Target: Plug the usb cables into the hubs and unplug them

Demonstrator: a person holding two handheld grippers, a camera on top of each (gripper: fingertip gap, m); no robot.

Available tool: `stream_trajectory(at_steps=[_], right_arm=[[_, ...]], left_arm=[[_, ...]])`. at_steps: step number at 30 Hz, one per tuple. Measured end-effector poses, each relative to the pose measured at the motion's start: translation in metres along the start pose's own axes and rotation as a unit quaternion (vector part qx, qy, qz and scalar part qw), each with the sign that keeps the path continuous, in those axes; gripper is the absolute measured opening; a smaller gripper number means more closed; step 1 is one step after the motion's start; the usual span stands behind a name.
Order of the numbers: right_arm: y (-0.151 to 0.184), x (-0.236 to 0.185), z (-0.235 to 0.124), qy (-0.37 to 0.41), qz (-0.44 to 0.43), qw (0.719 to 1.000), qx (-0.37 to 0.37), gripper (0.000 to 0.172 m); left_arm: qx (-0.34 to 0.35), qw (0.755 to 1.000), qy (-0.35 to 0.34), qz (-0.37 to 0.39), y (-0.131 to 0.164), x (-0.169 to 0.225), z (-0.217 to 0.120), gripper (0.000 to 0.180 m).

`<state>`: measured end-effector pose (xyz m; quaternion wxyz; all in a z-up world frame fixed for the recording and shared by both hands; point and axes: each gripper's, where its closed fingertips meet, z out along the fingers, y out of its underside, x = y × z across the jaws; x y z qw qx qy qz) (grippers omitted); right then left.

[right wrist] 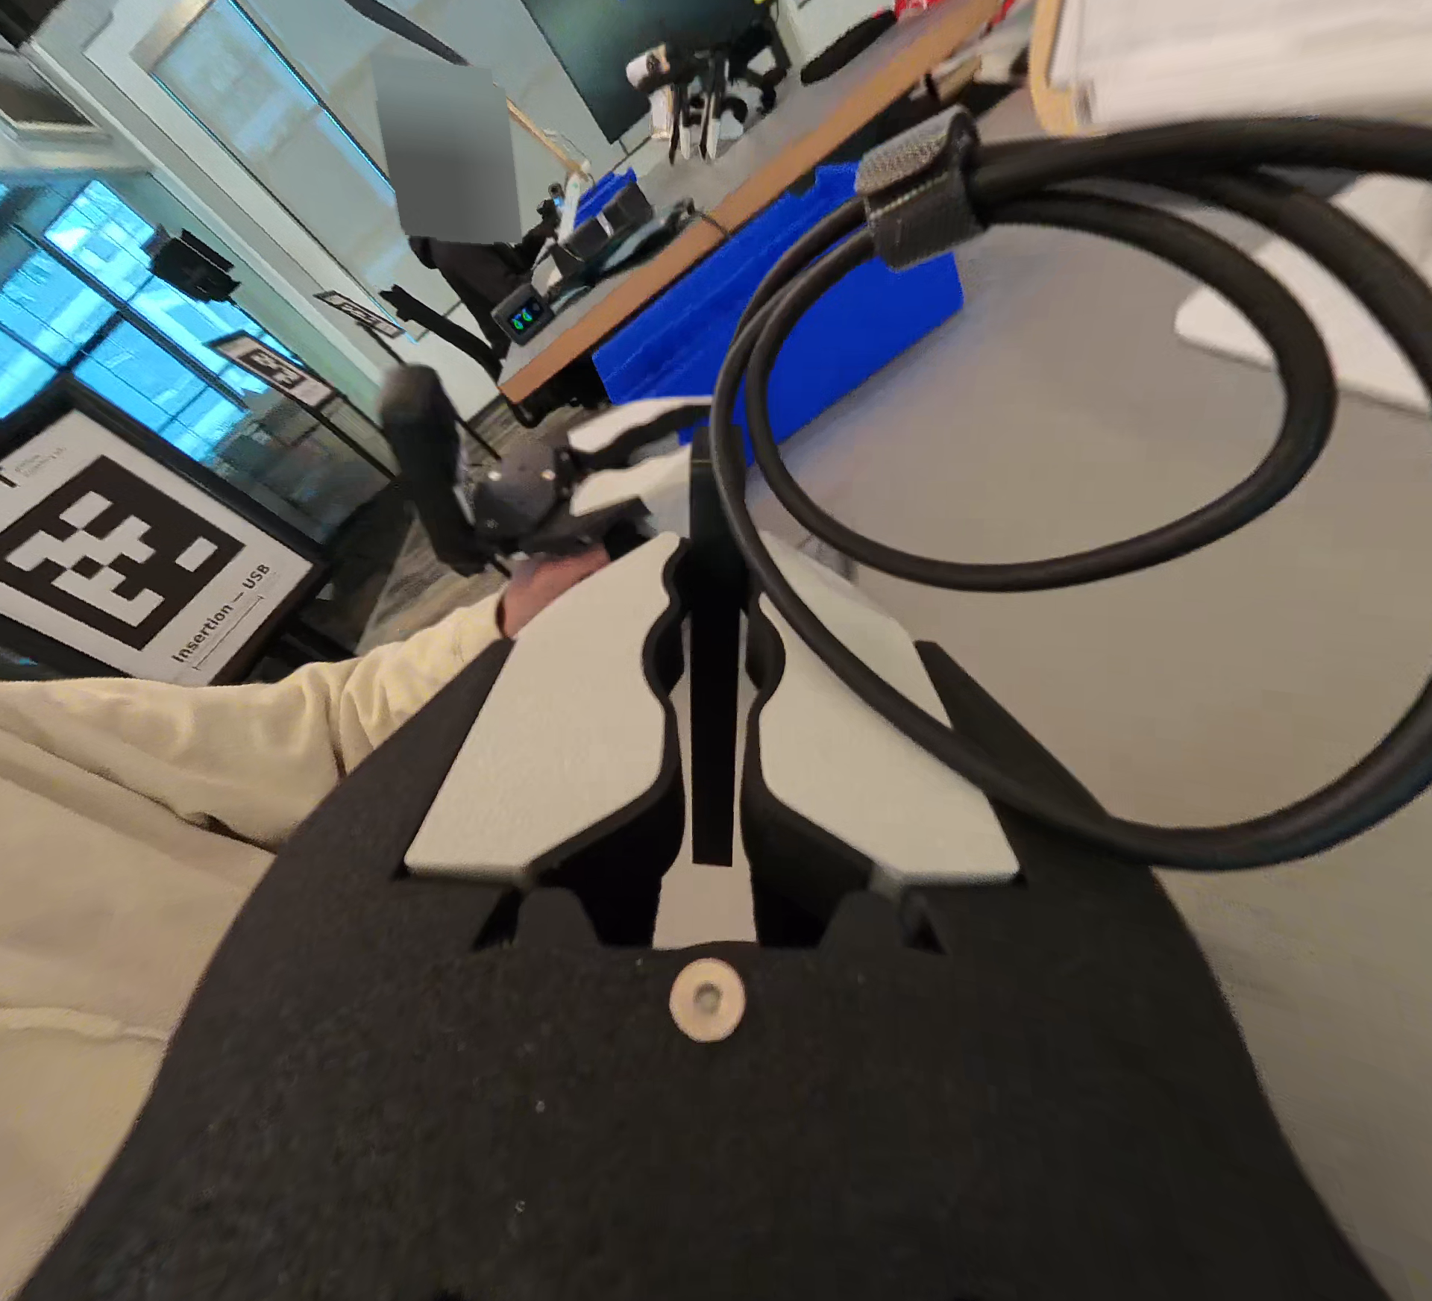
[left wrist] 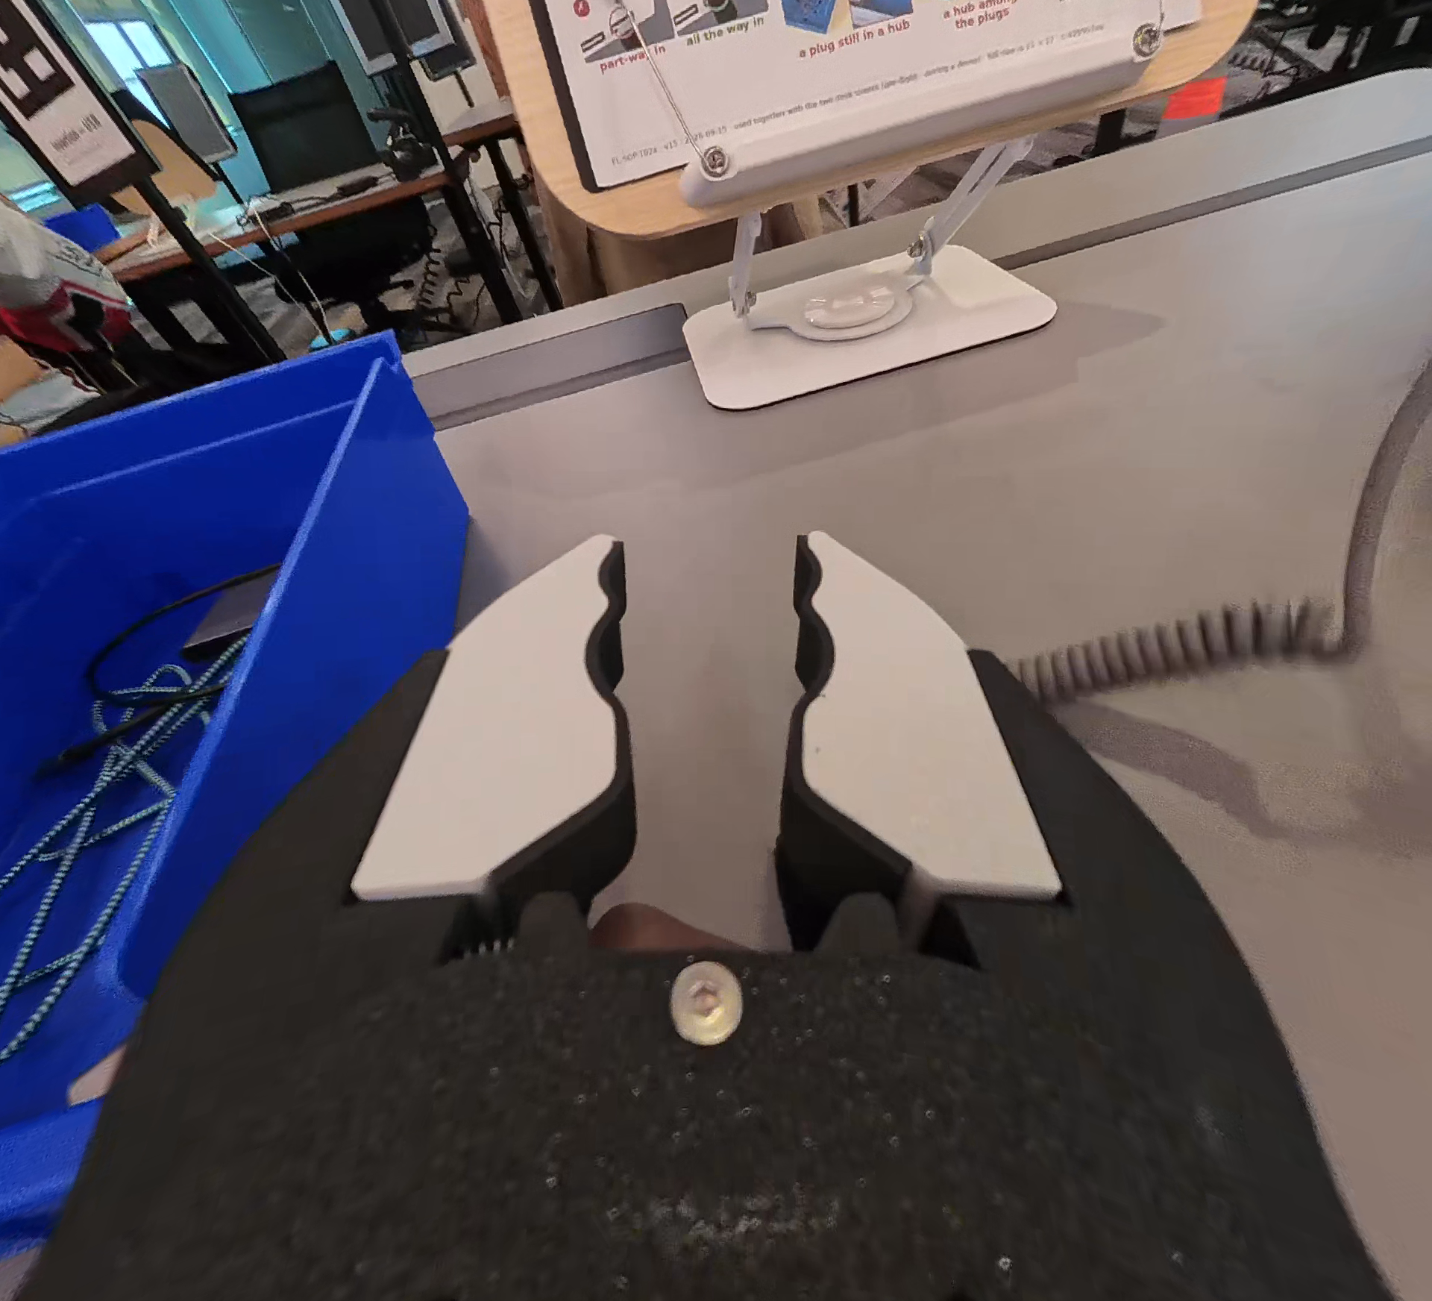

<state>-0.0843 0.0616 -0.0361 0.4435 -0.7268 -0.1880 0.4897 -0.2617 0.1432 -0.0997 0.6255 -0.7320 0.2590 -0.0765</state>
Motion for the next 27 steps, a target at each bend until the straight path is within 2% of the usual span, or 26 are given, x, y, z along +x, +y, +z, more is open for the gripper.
stream_trajectory(at_steps=[3, 7, 11, 17, 22, 27], right_arm=[[-0.044, -0.033, -0.030, 0.058, -0.064, 0.996, -0.007, 0.011], [-0.121, -0.073, -0.085, 0.129, -0.130, 0.983, 0.006, 0.011], [-0.196, -0.100, -0.140, 0.186, -0.153, 0.970, 0.011, 0.011], [-0.288, -0.127, -0.226, 0.318, -0.190, 0.929, 0.003, 0.011], [-0.319, -0.112, -0.277, 0.379, -0.168, 0.910, 0.012, 0.011], [-0.295, -0.061, -0.288, 0.410, -0.143, 0.900, -0.032, 0.011]], left_arm=[[0.004, 1.000, 0.008, -0.005, -0.001, 0.001, -0.003, 0.041], [0.002, 0.999, 0.024, -0.020, 0.000, 0.002, -0.004, 0.041], [0.002, 0.999, 0.029, -0.015, 0.000, 0.004, -0.005, 0.041], [-0.002, 1.000, 0.030, 0.009, 0.001, 0.010, -0.003, 0.041], [-0.003, 0.999, 0.029, 0.026, 0.002, 0.013, -0.003, 0.041], [-0.007, 0.999, 0.037, 0.021, 0.003, 0.015, -0.002, 0.042]])
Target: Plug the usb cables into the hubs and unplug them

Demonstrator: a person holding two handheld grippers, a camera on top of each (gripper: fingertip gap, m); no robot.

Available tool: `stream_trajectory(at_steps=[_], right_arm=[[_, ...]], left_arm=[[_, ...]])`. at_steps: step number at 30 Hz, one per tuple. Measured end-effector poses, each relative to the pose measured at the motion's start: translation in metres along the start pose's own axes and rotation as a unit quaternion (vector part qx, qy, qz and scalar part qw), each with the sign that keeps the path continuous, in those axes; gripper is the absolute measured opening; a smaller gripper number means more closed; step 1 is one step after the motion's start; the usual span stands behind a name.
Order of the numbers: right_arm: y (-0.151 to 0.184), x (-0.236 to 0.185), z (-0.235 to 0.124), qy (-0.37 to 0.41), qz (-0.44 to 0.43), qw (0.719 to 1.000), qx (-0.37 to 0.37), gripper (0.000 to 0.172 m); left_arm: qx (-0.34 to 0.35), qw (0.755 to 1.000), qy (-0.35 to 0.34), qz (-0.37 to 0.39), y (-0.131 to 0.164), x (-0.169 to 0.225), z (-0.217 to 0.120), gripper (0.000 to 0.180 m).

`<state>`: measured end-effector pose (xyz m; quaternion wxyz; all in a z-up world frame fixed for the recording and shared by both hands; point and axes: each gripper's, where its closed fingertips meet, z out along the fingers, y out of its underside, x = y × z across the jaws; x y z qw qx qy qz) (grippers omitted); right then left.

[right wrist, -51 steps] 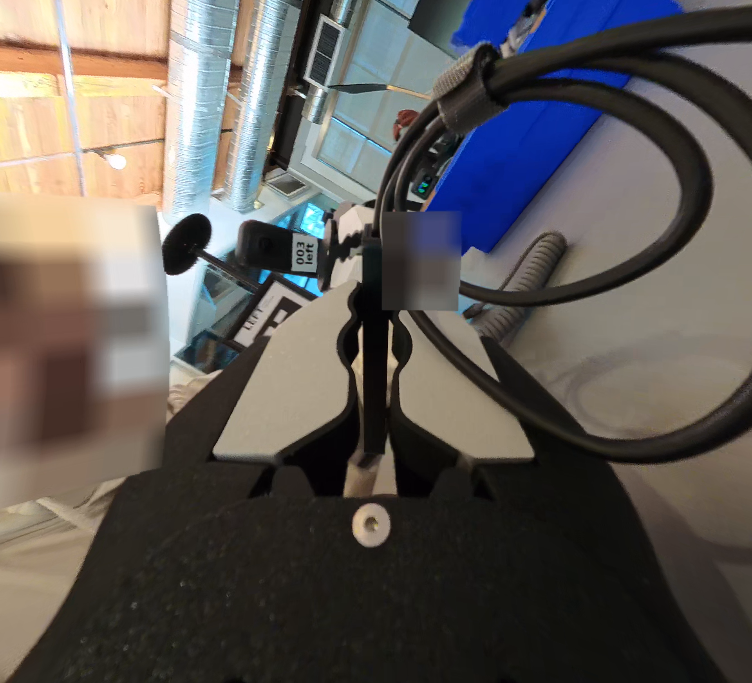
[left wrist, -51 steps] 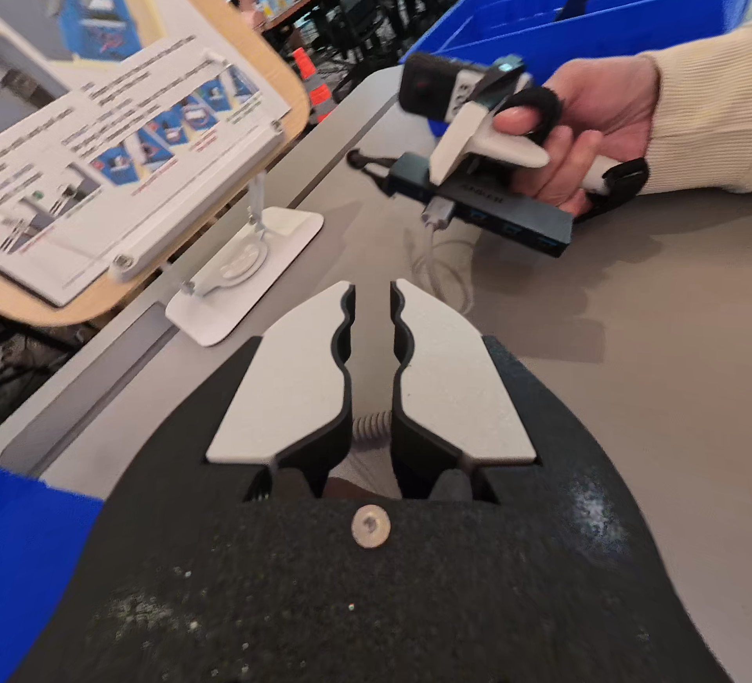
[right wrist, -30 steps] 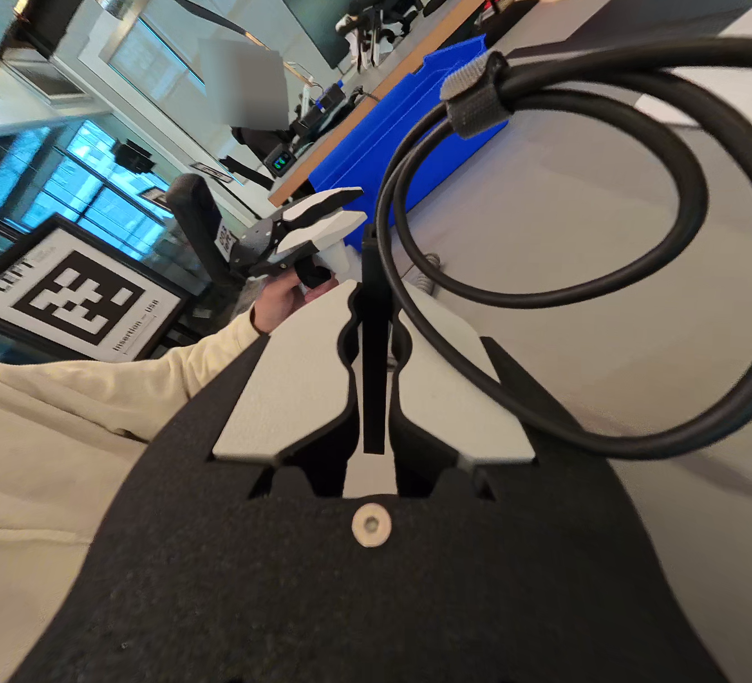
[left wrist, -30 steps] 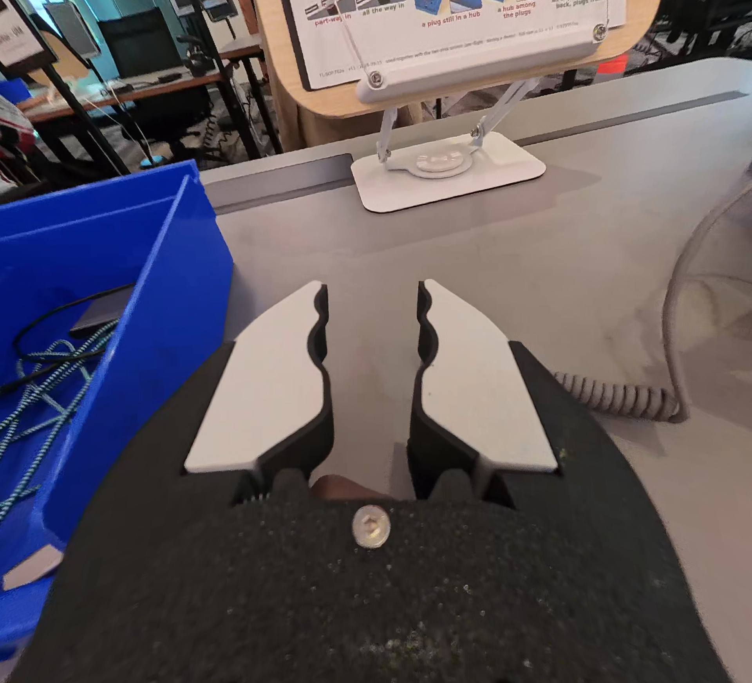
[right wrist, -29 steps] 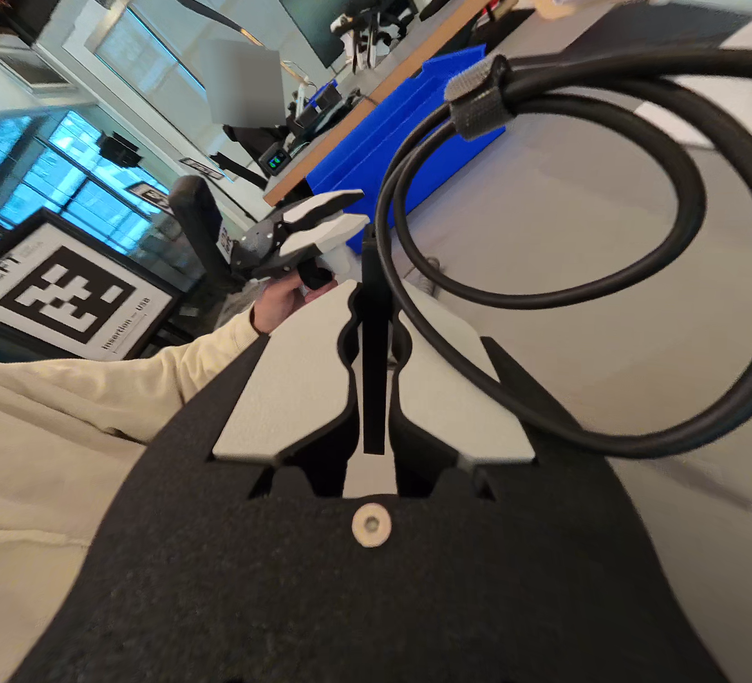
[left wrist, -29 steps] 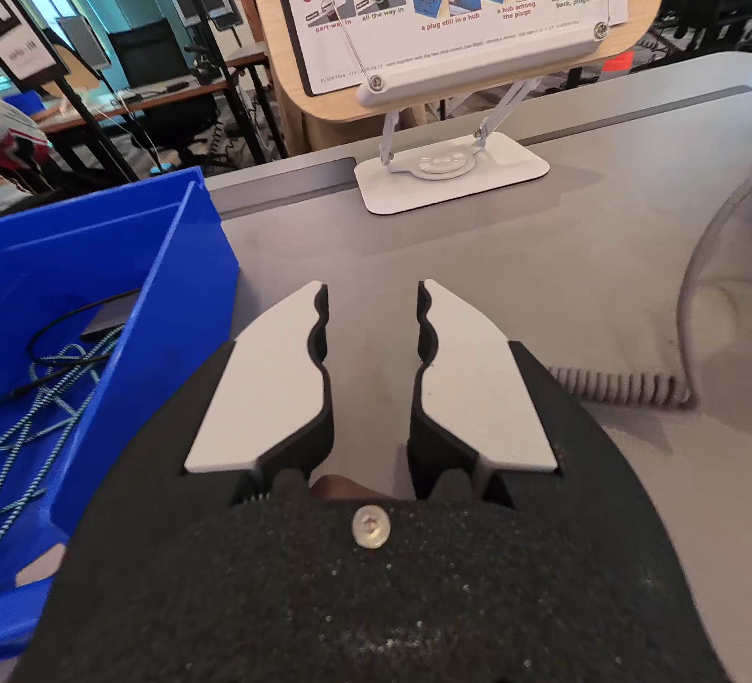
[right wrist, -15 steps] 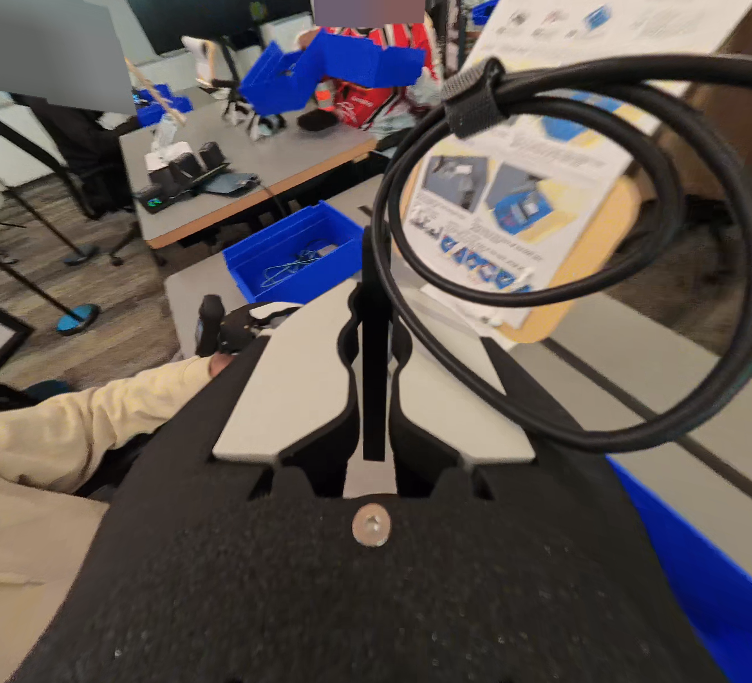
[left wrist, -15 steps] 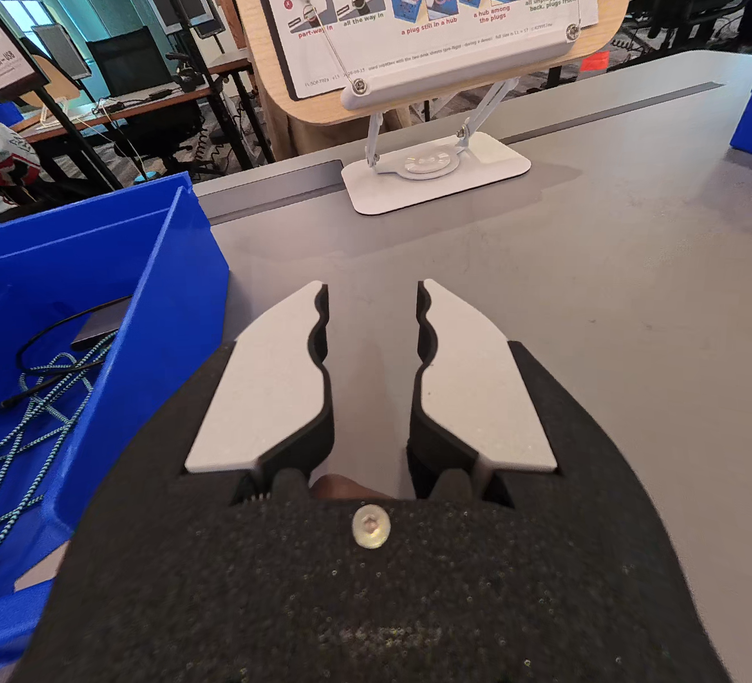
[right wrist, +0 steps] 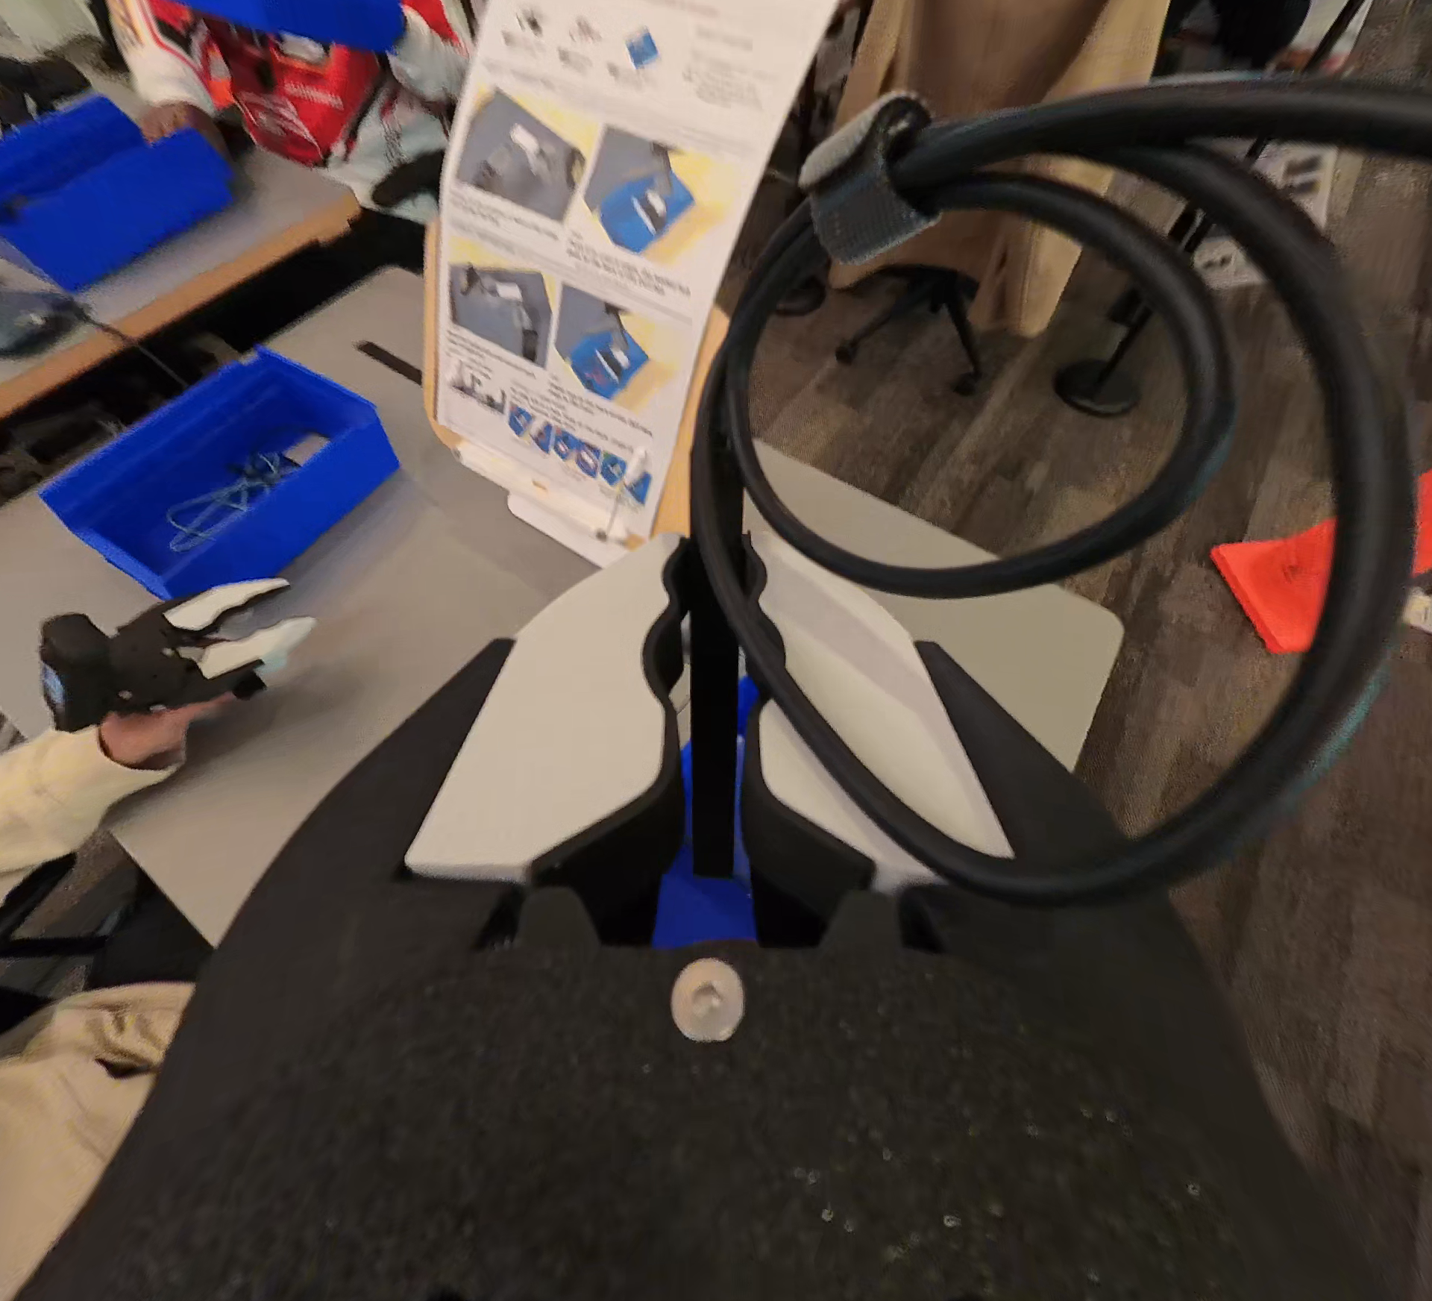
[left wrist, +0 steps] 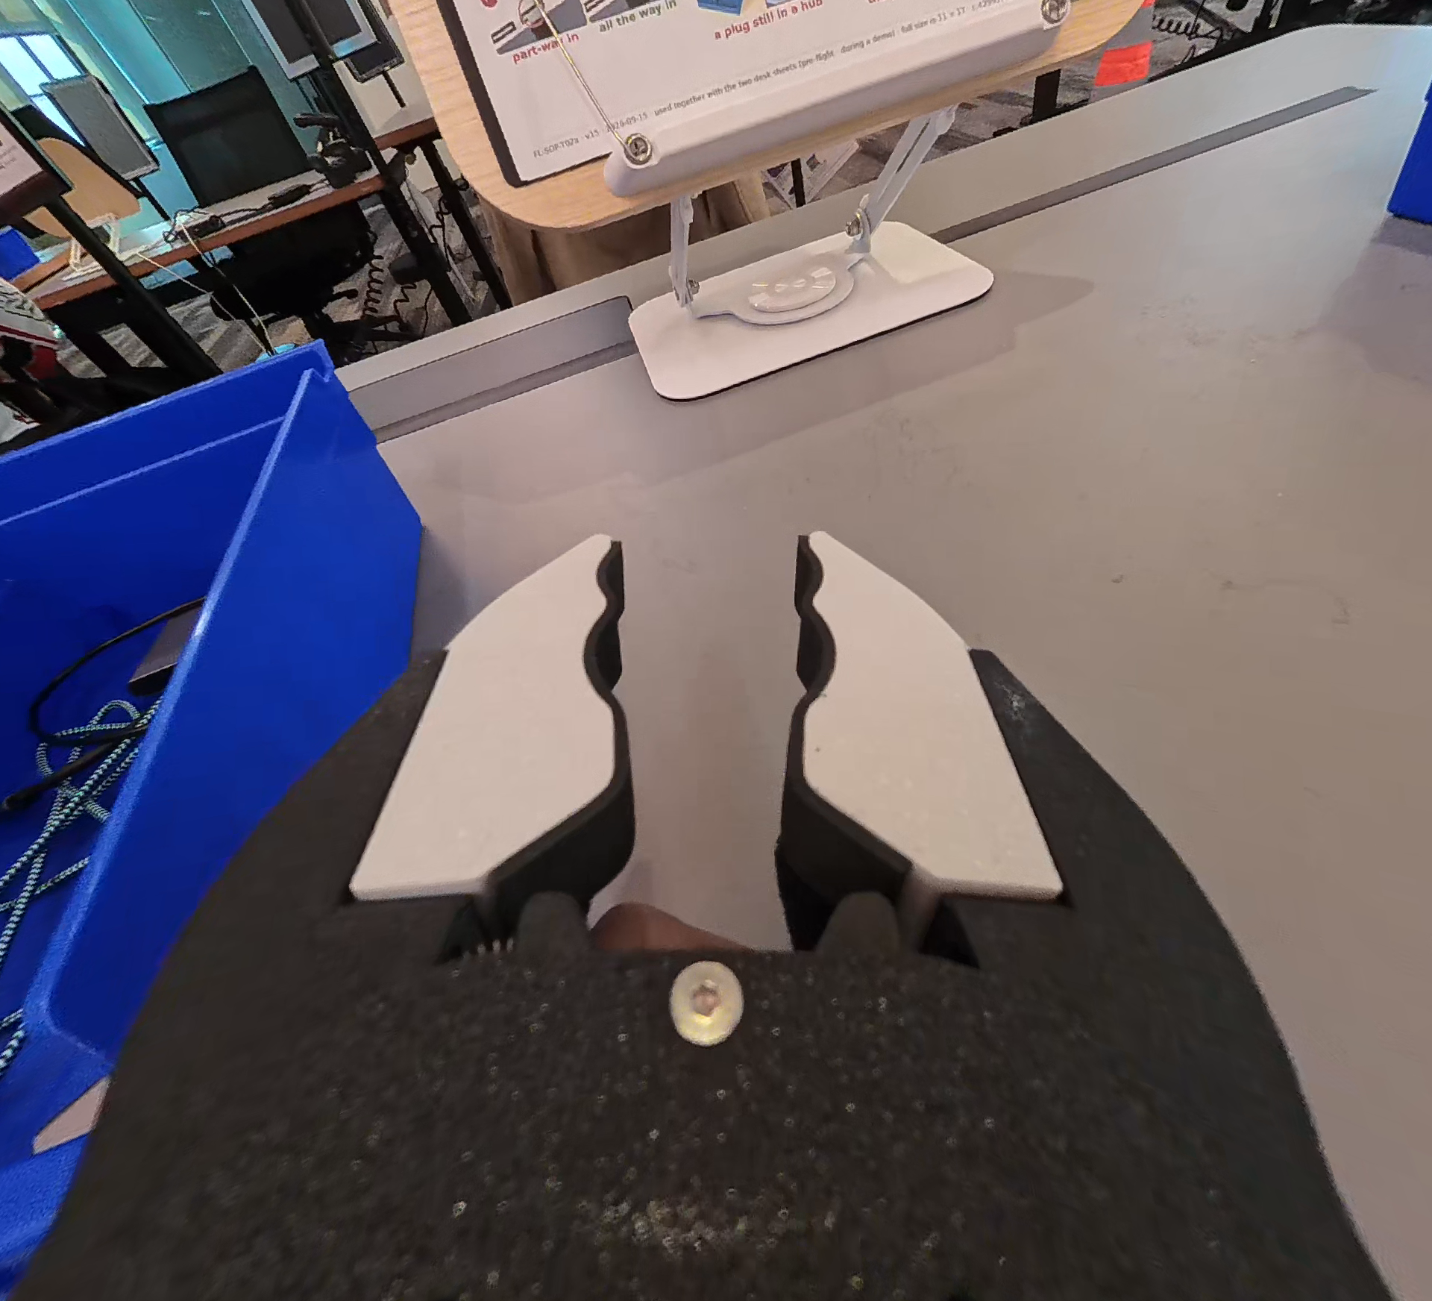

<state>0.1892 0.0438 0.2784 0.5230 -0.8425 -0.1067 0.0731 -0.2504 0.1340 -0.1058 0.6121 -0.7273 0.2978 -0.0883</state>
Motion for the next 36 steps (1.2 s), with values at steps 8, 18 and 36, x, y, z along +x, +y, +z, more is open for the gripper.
stream_trajectory(at_steps=[8, 18, 36], right_arm=[[0.108, 0.045, 0.042, 0.030, -0.008, 0.992, -0.119, 0.011], [0.138, 0.085, 0.015, 0.051, 0.013, 0.987, -0.151, 0.011], [0.353, 0.066, 0.167, -0.104, -0.237, 0.858, -0.444, 0.012]], left_arm=[[-0.002, 1.000, 0.006, -0.006, 0.001, 0.000, -0.001, 0.042], [-0.008, 1.000, 0.005, 0.008, 0.003, 0.004, 0.002, 0.043], [-0.003, 0.999, -0.008, 0.031, 0.002, 0.003, 0.001, 0.043]])
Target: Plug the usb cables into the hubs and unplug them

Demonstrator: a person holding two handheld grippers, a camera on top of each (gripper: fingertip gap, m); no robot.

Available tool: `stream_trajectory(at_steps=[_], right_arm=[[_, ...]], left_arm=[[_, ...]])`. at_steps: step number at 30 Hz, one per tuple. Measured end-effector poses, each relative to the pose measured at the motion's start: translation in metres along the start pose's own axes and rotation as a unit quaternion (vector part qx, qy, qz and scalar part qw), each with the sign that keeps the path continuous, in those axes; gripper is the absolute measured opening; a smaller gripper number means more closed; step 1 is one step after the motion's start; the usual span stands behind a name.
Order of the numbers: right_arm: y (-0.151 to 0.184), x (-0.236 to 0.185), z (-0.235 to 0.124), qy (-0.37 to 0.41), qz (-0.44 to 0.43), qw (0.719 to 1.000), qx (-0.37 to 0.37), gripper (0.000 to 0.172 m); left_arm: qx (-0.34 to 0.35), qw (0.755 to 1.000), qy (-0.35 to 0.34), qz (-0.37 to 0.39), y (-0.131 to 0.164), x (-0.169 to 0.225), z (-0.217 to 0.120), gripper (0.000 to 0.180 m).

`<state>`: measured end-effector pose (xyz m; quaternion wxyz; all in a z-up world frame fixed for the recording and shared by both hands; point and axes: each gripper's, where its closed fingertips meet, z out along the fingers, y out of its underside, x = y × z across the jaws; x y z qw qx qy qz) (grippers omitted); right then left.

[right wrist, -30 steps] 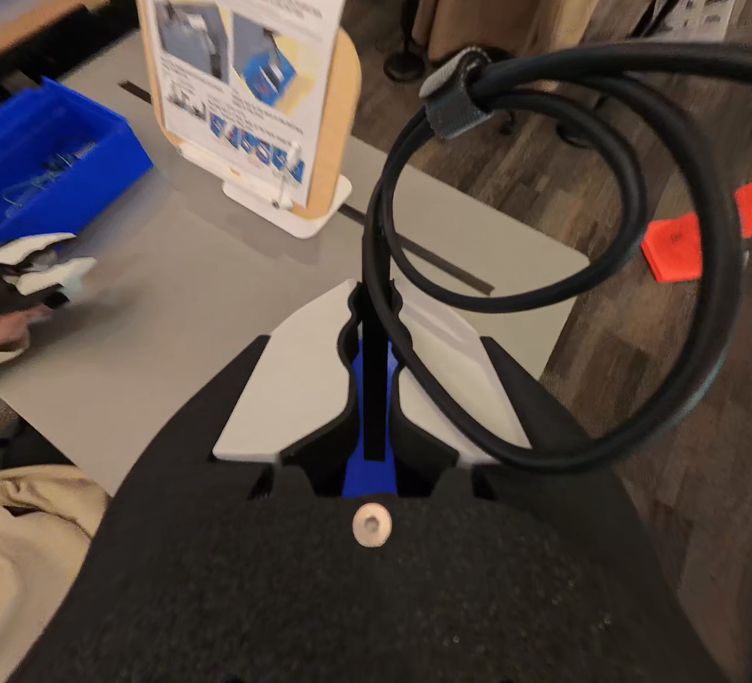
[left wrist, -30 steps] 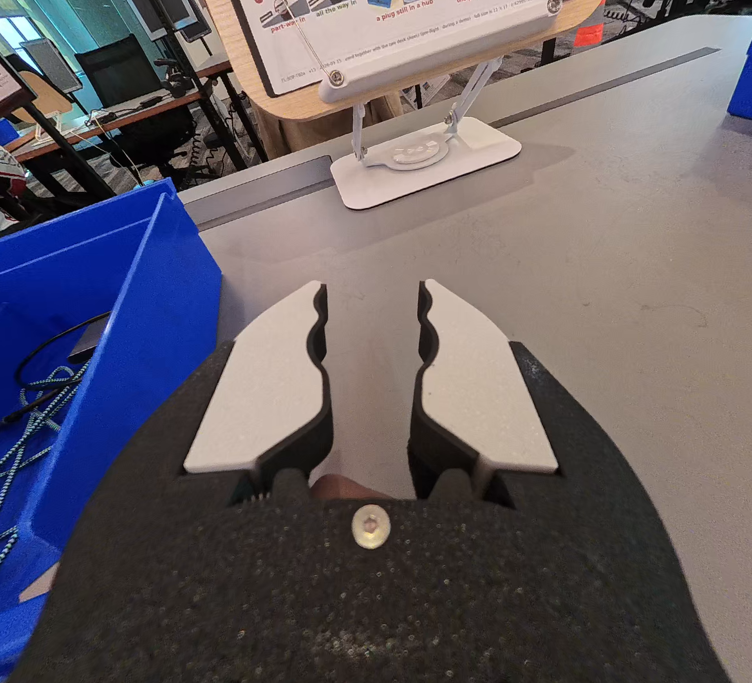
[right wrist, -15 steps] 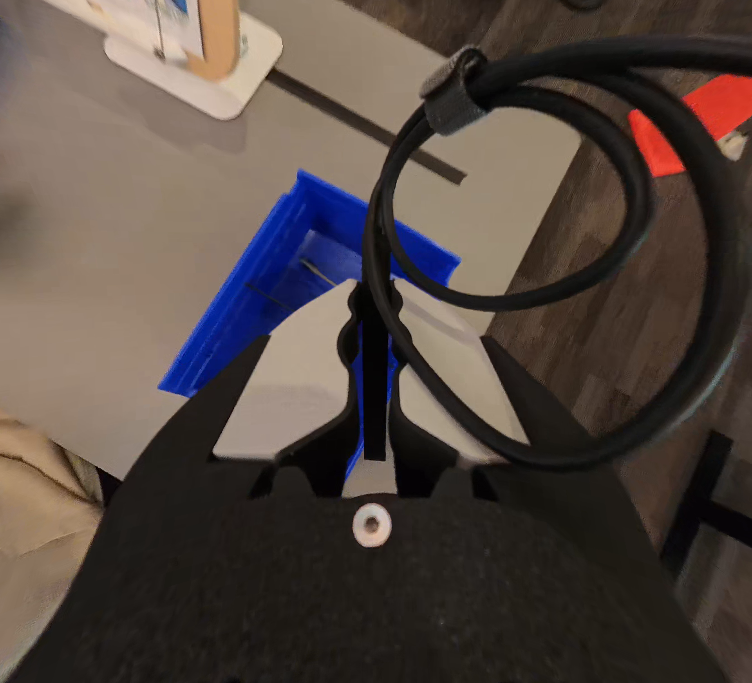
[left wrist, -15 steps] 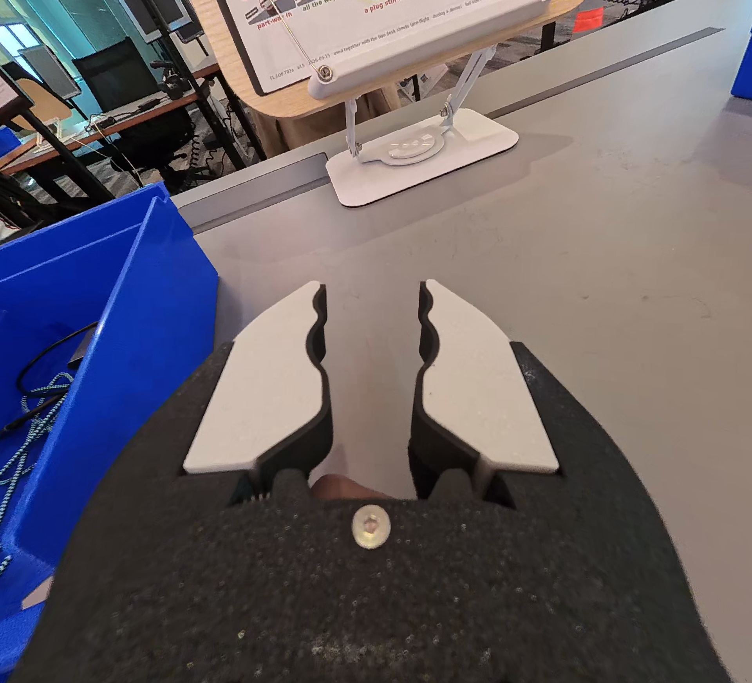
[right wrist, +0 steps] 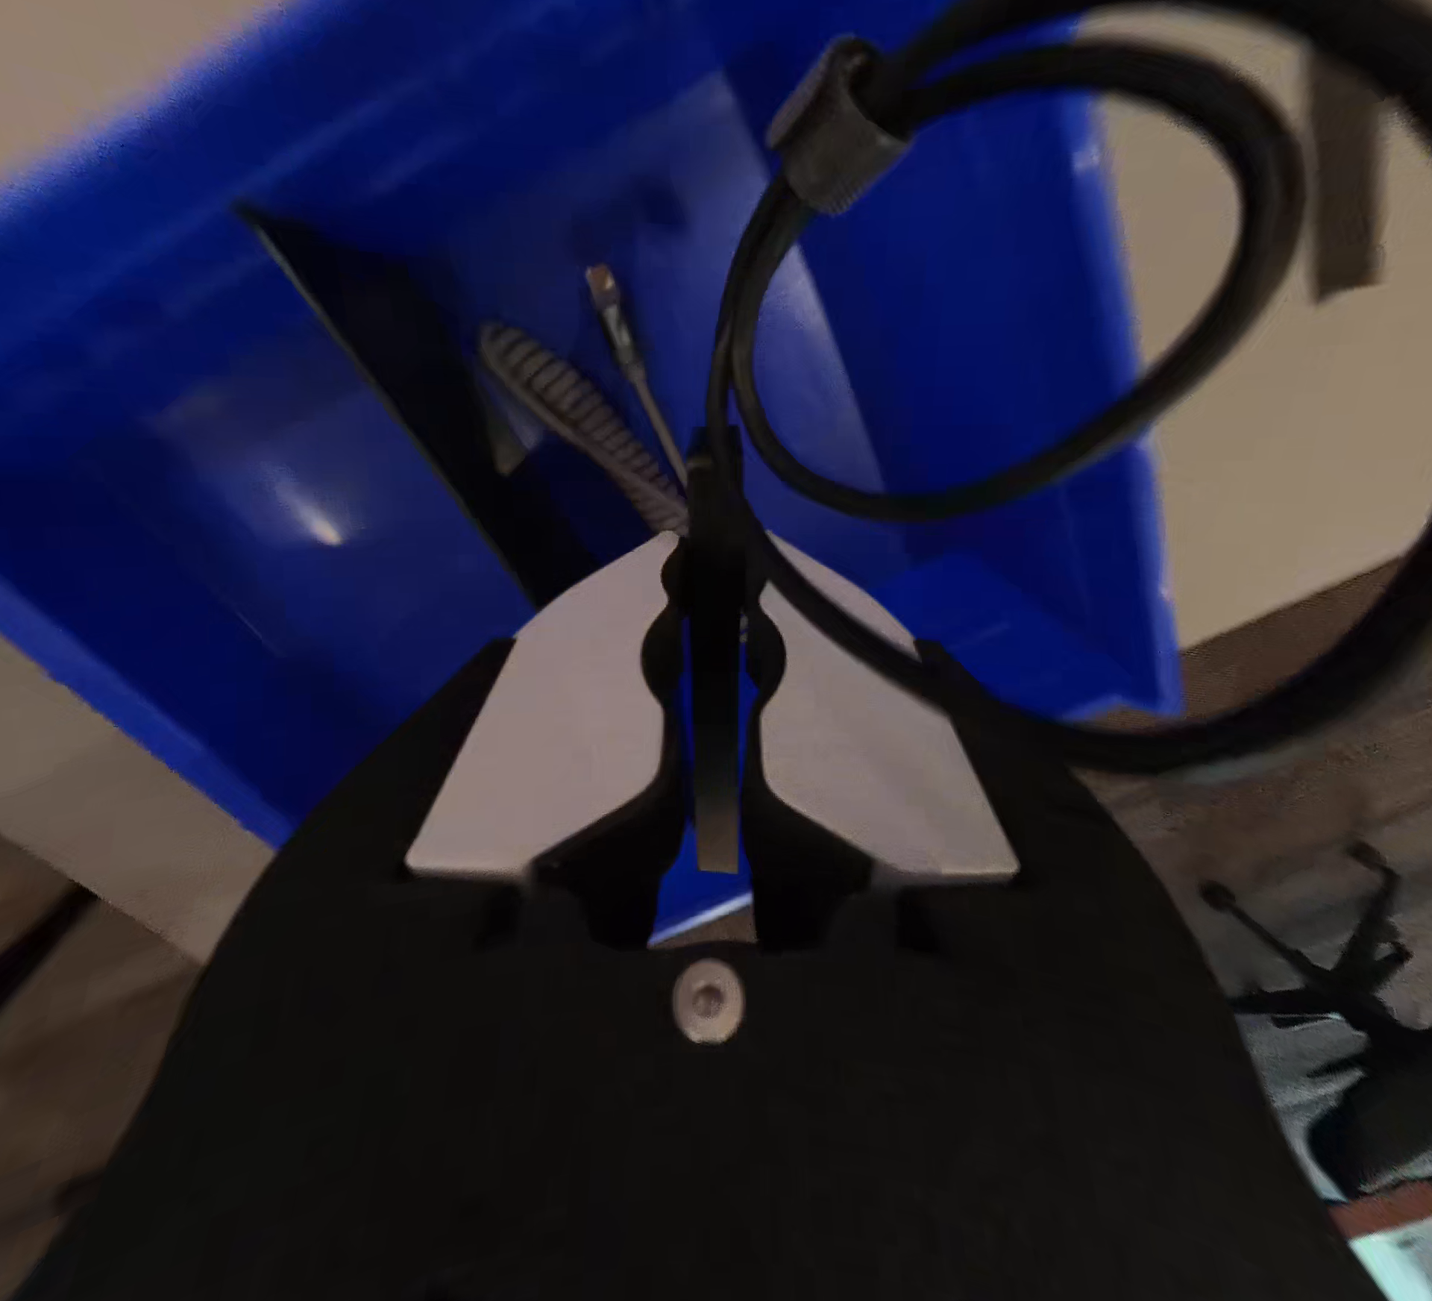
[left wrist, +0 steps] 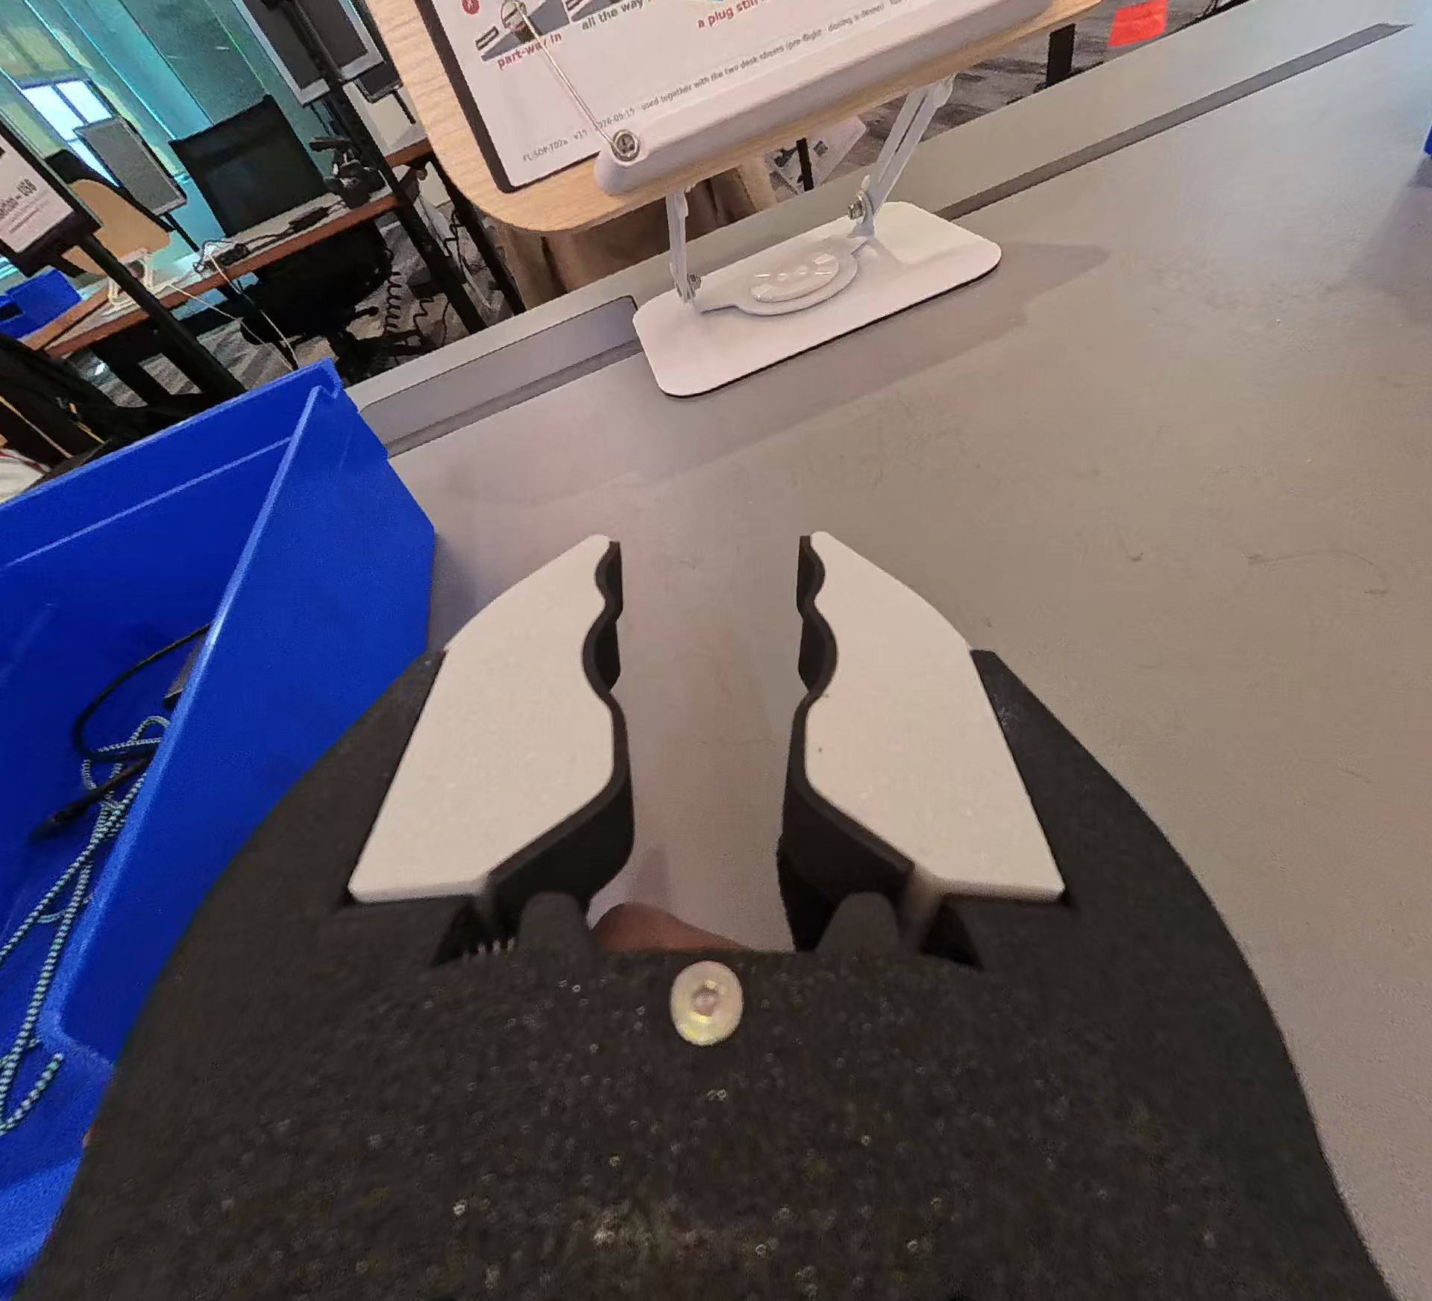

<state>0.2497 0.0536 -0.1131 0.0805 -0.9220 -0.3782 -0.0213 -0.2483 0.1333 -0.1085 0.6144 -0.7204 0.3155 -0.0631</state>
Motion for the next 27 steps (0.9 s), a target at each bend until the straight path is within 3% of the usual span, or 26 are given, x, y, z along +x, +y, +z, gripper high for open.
stream_trajectory(at_steps=[4, 8, 13, 17, 20, 23, 25, 27], right_arm=[[0.012, -0.004, 0.042, -0.062, -0.007, 0.996, -0.071, 0.012], [0.007, 0.003, 0.044, -0.108, 0.041, 0.991, -0.070, 0.015], [0.025, 0.010, 0.028, -0.121, 0.082, 0.986, -0.082, 0.045], [-0.003, 0.024, -0.027, -0.076, 0.123, 0.989, 0.044, 0.054], [-0.056, 0.018, -0.100, 0.038, 0.120, 0.964, 0.234, 0.047], [-0.103, -0.043, -0.137, 0.116, 0.103, 0.921, 0.356, 0.057], [-0.138, -0.103, -0.134, 0.115, 0.106, 0.884, 0.440, 0.052], [-0.172, -0.157, -0.110, 0.087, 0.125, 0.854, 0.498, 0.052]], left_arm=[[0.000, 1.000, 0.002, 0.011, 0.000, 0.003, 0.000, 0.043], [-0.001, 1.000, 0.022, 0.001, 0.001, 0.010, 0.000, 0.044], [-0.021, 0.995, 0.064, -0.067, 0.006, 0.016, 0.001, 0.049], [-0.035, 0.989, 0.066, -0.128, 0.012, 0.007, 0.002, 0.056], [-0.036, 0.986, 0.056, -0.155, 0.013, -0.002, 0.004, 0.062], [-0.026, 0.985, 0.053, -0.165, 0.008, -0.004, 0.006, 0.069], [-0.019, 0.985, 0.051, -0.164, 0.003, -0.001, 0.005, 0.074], [-0.015, 0.986, 0.054, -0.159, 0.000, 0.006, 0.002, 0.078]])
